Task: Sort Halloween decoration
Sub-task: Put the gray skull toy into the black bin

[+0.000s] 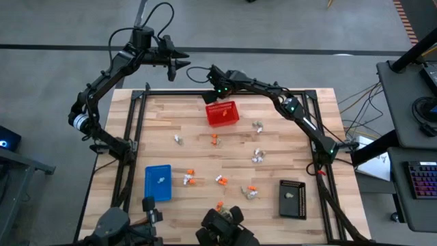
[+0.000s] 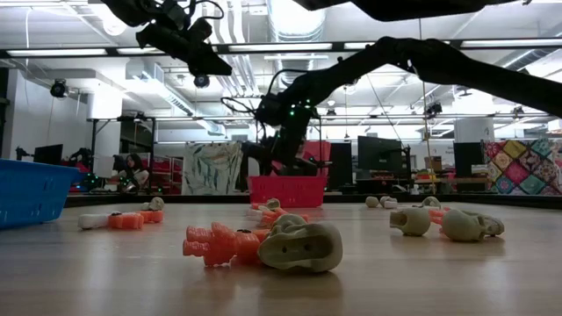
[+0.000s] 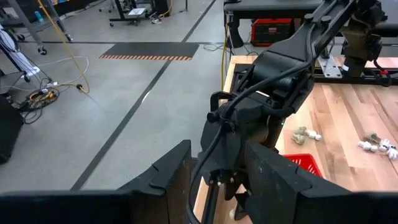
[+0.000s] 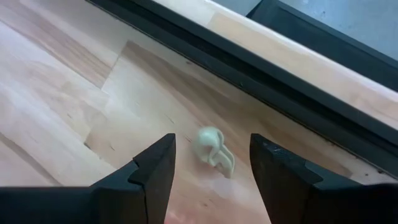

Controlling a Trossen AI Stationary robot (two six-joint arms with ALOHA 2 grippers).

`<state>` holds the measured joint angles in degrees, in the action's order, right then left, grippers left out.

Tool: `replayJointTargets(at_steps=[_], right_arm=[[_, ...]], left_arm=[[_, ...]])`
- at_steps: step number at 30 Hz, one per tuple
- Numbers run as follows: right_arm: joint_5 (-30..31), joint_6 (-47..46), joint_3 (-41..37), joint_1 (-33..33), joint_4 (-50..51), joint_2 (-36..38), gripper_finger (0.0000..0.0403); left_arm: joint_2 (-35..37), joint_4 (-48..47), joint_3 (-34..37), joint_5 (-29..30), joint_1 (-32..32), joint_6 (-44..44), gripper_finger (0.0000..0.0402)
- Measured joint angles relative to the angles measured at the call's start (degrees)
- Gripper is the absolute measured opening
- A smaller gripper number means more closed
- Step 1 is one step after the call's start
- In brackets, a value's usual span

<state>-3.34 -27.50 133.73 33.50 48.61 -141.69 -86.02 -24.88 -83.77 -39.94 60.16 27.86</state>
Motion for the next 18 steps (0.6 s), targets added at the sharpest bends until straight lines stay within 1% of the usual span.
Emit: replayJointTargets(at_steps=[7, 13, 18], right_arm=[[-0.1, 0.6, -0.2, -0.1, 1.4, 0.0, 0.0194], [-0.1, 2.0, -0.9, -0.1, -0.7, -0.1, 0.0194], [-0.1, 2.0, -0.9, -0.2, -1.0, -1.8, 0.0194]], left_arm=[[0.0, 0.0, 0.0, 0.0, 0.0, 0.1, 0.0134], [0.0, 0.0, 0.0, 0.0, 0.0, 0.1, 0.0134], [0.0, 0.0, 0.0, 0.0, 0.0, 0.1, 0.0134]])
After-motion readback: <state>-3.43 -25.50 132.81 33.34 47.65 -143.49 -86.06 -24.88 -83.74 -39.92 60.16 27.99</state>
